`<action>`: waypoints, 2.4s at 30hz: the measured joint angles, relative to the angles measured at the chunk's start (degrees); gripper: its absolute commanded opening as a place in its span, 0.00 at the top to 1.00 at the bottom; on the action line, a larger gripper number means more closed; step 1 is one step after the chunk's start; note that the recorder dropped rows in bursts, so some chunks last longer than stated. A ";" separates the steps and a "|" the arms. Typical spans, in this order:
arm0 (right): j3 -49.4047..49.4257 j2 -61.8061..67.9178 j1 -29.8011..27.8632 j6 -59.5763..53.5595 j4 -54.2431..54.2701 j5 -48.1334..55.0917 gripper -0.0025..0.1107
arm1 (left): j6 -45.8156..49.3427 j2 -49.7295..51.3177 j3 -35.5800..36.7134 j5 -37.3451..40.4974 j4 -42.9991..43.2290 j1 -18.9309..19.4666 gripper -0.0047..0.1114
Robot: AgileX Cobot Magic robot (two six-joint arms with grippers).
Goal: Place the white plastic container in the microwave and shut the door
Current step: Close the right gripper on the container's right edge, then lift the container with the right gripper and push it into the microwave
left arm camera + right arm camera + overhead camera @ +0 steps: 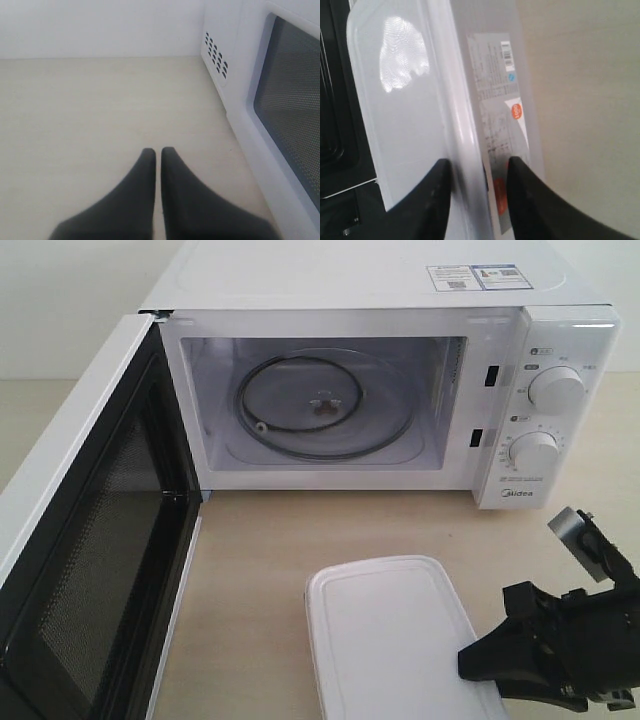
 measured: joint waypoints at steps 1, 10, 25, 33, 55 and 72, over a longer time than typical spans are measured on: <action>0.00 0.00 0.00 0.00 0.00 0.00 0.66 | 0.00 0.00 0.00 0.00 0.00 0.00 0.92; -0.38 0.00 0.00 -0.21 0.00 0.09 0.68 | 0.00 0.00 0.00 0.00 0.00 0.00 0.92; -0.47 0.00 0.00 -2.29 0.36 -1.68 0.98 | 0.00 0.00 0.00 0.00 0.00 0.00 0.92; -0.47 0.00 0.00 -4.59 0.36 -1.79 0.98 | 0.00 0.00 0.00 0.00 0.00 0.00 0.92; -0.47 0.10 0.00 -14.93 11.21 -5.49 0.98 | 0.00 0.00 0.00 0.00 0.00 0.00 0.92; -0.47 0.20 15.85 -26.46 42.56 -2.92 0.98 | 0.00 0.00 0.00 0.00 0.00 0.00 0.92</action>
